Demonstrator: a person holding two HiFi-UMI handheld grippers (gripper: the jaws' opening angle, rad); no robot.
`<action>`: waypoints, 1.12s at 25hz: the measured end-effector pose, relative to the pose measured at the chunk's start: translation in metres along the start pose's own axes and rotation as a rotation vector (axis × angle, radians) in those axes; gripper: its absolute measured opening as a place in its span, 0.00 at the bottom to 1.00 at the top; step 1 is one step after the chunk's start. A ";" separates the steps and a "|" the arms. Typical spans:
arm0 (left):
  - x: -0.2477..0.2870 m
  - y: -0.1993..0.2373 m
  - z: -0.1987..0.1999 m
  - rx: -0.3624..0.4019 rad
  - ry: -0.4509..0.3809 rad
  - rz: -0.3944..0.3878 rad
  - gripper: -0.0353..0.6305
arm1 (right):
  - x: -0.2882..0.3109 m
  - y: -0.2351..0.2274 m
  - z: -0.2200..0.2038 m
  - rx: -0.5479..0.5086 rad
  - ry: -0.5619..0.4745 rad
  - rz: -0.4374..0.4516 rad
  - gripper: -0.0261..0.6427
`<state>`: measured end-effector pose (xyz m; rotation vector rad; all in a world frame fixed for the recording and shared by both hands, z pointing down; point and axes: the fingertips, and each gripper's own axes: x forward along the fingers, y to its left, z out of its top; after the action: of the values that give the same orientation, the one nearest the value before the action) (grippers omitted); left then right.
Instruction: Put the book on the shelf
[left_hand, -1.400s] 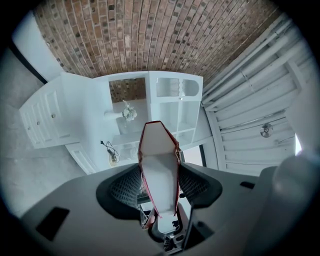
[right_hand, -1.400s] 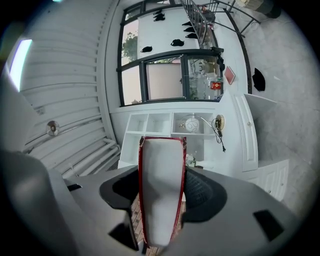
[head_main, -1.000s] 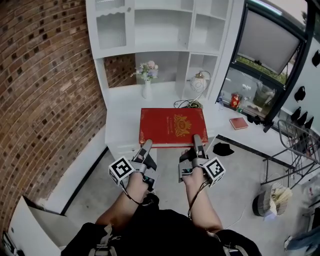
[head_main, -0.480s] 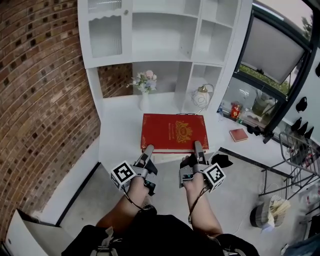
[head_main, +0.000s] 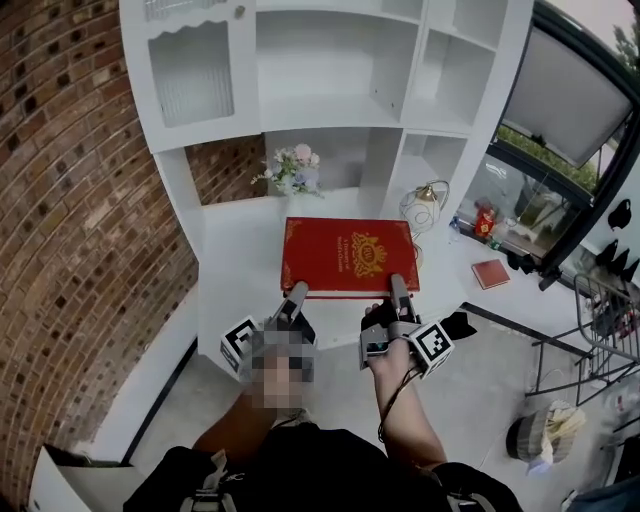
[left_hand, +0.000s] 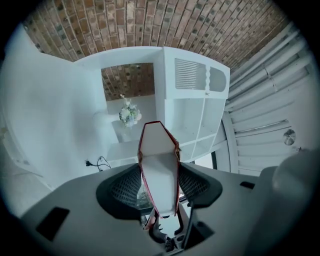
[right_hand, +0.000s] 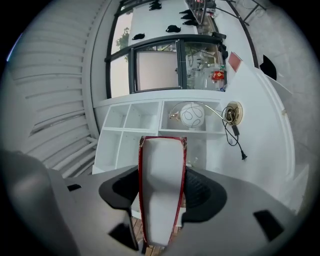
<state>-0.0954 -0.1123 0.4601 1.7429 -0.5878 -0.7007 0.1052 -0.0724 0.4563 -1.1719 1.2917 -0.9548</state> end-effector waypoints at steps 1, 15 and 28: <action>0.008 0.004 0.010 0.001 0.000 0.000 0.42 | 0.012 -0.003 -0.003 0.001 0.001 -0.002 0.43; 0.095 0.020 0.078 0.037 -0.039 -0.012 0.42 | 0.130 -0.015 -0.001 0.015 0.049 0.016 0.43; 0.151 -0.032 0.095 0.088 -0.139 -0.148 0.42 | 0.203 0.015 0.020 0.045 0.161 0.141 0.43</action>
<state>-0.0561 -0.2723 0.3846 1.8432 -0.5958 -0.9178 0.1399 -0.2657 0.3999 -0.9719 1.4535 -0.9843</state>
